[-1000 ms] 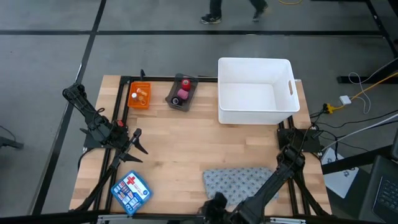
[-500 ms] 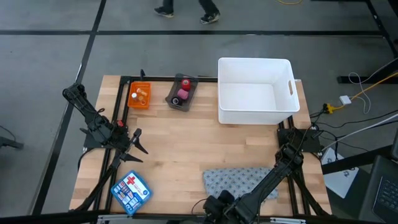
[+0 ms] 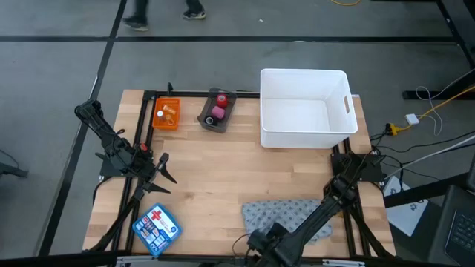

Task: Pick & place medical supplies in basket/bin
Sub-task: Put the blue patient gown into the white bin

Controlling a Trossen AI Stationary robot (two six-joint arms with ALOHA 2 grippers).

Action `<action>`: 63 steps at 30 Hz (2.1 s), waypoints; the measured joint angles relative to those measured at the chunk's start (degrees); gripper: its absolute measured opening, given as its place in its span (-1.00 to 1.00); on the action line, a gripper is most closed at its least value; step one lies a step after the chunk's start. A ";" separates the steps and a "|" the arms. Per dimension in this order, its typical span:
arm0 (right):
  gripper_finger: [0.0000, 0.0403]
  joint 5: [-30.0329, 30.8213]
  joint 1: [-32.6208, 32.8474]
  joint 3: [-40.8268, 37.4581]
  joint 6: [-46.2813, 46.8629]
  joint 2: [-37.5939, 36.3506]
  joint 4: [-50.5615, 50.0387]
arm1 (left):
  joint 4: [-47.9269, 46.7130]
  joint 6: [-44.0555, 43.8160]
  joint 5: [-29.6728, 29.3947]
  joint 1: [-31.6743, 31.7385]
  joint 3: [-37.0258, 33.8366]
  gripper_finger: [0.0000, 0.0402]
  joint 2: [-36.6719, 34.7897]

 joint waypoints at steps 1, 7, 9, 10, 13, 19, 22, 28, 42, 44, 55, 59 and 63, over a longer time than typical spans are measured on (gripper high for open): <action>0.41 -1.00 -0.11 0.00 -0.26 0.76 0.23 | 0.00 0.02 -0.02 -0.02 0.00 -0.09 0.01; 0.41 -6.43 -0.22 0.15 -1.33 4.76 0.15 | 0.02 0.02 -0.19 -0.01 0.00 -0.09 0.01; 0.41 -6.77 -0.22 0.32 -1.33 5.40 -0.06 | 0.00 0.02 -0.20 -0.01 0.00 -0.09 0.02; 0.41 -6.75 -0.22 0.34 -1.31 5.52 -0.27 | 0.02 0.00 -0.20 0.00 0.00 -0.09 0.02; 0.41 -6.80 -0.42 0.33 -1.35 5.55 -0.63 | 0.00 0.02 -0.20 -0.02 0.00 -0.09 0.00; 0.41 -6.62 -0.94 -0.06 -1.54 4.27 -2.17 | 0.00 0.02 -0.63 -0.02 0.00 -0.09 0.01; 0.41 -6.83 -1.01 0.23 -1.24 3.46 -2.30 | 0.00 0.02 -0.63 -0.02 0.00 -0.09 0.01; 0.41 -6.80 -1.01 6.50 -1.29 3.29 -1.89 | 0.01 0.00 -0.61 -0.02 0.00 -0.09 0.01; 0.38 -9.21 -1.03 8.13 5.61 3.14 -4.29 | 0.00 -0.37 -0.59 -0.02 0.00 -0.09 0.02; 0.34 -9.42 -1.14 8.15 4.48 3.01 -4.54 | 0.00 -0.31 -0.59 -0.02 0.00 -0.09 0.00; 0.21 -13.46 -2.57 8.15 2.95 3.03 -16.36 | 0.02 -0.31 -0.59 -0.02 0.00 -0.09 0.02; 0.20 -15.14 -2.96 8.15 3.33 3.03 -15.35 | 0.01 -0.46 -0.59 -0.01 0.00 -0.09 0.02; 0.20 -11.89 -2.91 8.15 3.33 3.03 -13.62 | 0.00 -0.46 -0.57 -0.02 0.00 -0.09 0.02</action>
